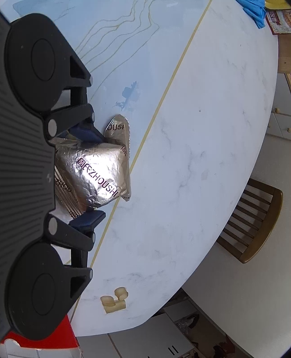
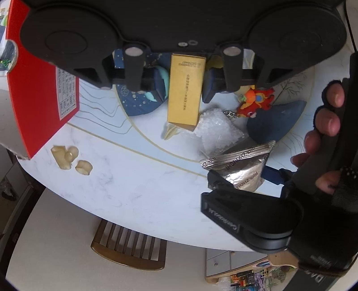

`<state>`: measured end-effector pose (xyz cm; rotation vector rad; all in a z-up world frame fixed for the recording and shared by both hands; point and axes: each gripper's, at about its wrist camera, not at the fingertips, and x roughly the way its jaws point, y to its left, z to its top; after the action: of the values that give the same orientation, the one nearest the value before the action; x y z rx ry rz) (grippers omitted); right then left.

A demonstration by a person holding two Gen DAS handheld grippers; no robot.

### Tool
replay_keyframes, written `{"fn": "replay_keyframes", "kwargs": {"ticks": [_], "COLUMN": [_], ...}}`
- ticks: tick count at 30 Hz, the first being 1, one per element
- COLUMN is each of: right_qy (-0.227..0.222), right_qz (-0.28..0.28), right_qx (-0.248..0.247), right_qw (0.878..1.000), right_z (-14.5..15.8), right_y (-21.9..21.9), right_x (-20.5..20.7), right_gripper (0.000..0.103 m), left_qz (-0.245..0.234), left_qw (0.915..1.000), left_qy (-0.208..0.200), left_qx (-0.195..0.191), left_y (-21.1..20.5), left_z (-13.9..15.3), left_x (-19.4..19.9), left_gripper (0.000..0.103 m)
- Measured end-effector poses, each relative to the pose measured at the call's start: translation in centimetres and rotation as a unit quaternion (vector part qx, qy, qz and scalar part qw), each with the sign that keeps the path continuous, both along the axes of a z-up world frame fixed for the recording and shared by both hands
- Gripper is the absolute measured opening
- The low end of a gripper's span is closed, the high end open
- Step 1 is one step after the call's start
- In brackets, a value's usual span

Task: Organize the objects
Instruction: 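Grasp the silver snack pouch with left tool while right tool grasps the yellow box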

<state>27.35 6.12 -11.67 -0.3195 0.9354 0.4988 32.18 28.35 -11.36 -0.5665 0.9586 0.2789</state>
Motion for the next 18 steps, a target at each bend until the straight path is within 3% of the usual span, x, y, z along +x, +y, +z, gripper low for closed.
{"fn": "replay_keyframes", "kwargs": {"ticks": [9,18], "right_qy": [-0.001,0.000], "right_qz": [-0.001,-0.028], "right_qx": [0.028,0.077], "right_qw": [1.000,0.997], "right_z": [0.9,4.3], "right_y": [-0.6,-2.9], "right_x": [-0.5,-1.2], "right_gripper": [0.028,0.028], "left_qz": [-0.012,-0.049], "left_qw": [0.9998,0.9981], "left_qy": [-0.008,-0.033], "left_qx": [0.013,0.019], "left_y": [0.1,-0.5], "left_z": [0.9,3.7], "left_x": [-1.2,-3.3], "left_gripper": [0.059,0.058]}}
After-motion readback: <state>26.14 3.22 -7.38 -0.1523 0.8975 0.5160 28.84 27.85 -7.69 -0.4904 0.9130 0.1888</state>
